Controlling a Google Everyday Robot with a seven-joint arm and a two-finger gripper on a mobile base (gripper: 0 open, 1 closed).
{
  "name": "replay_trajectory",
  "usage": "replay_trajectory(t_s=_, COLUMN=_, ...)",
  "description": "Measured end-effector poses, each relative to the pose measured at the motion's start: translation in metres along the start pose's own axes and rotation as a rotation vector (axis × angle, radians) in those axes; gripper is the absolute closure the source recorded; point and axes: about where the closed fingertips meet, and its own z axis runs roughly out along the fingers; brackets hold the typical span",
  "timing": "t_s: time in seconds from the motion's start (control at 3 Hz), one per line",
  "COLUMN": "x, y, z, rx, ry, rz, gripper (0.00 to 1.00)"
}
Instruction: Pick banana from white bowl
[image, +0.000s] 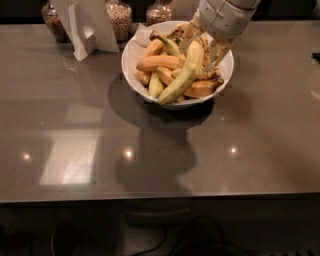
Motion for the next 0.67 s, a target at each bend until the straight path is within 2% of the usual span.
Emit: replay_trajectory(t_s=0.67, x=0.000, y=0.003, z=0.021, rx=-0.026, ry=-0.030, rz=-0.006, gripper=0.45)
